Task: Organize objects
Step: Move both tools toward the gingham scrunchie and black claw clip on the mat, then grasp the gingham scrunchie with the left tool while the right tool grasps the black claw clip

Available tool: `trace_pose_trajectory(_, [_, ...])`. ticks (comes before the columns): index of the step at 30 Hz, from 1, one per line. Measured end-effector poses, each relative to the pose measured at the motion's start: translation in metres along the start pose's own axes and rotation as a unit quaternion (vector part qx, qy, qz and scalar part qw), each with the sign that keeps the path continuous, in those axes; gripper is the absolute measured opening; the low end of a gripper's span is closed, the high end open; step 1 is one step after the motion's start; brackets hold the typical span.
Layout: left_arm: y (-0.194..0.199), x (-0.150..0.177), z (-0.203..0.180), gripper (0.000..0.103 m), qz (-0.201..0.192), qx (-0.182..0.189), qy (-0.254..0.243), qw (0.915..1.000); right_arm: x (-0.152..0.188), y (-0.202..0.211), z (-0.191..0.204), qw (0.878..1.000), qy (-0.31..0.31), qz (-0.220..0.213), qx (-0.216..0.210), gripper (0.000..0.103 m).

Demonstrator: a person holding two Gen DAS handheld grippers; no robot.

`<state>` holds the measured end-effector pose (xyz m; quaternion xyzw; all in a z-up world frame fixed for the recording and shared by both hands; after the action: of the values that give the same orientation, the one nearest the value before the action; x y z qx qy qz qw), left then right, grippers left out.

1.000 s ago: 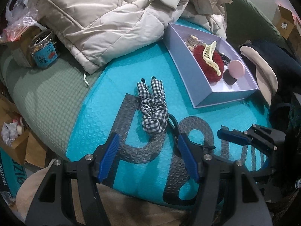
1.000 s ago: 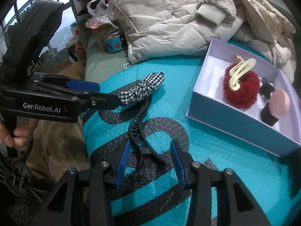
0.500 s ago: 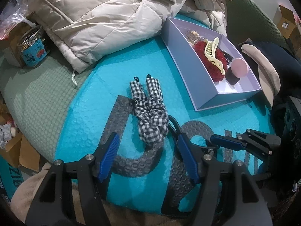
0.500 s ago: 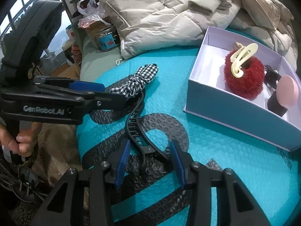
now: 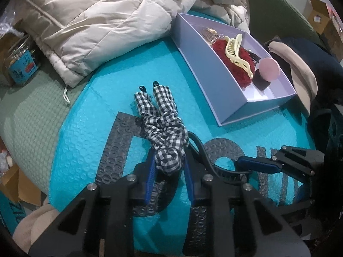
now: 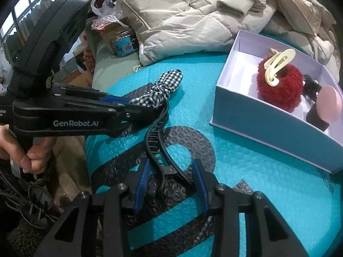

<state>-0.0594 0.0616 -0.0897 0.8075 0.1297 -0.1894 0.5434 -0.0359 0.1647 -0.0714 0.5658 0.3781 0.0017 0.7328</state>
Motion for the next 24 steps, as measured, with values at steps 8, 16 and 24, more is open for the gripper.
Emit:
trace_pose_trajectory(8, [0.011,0.015,0.001,0.022,0.011,0.000,-0.009,0.9999,0.004,0.004,-0.006,1.000,-0.019,0.000,0.013,0.031])
trace_pose_trajectory(16, [0.025,0.048,-0.010,0.022,0.026,0.000,-0.034,0.9991,0.011,0.010,-0.002,1.000,-0.013,0.006,0.018,0.031])
trace_pose_trajectory(24, [0.033,0.063,-0.015,0.024,0.028,0.016,-0.040,0.9987,0.012,0.010,0.005,1.000,0.002,0.010,0.020,0.031])
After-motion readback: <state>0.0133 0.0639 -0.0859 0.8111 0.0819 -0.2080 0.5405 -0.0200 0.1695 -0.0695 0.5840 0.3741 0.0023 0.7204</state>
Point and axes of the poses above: each gripper's, at about its wrist camera, not at the fingertips, and y roughly against the way its jaws point, z to its left, x to its underside, the point moved 3 cm from there along -y, roughly the way its jaws point, and after that the axes turned 7 degrees about x, right-handed, at the moved point
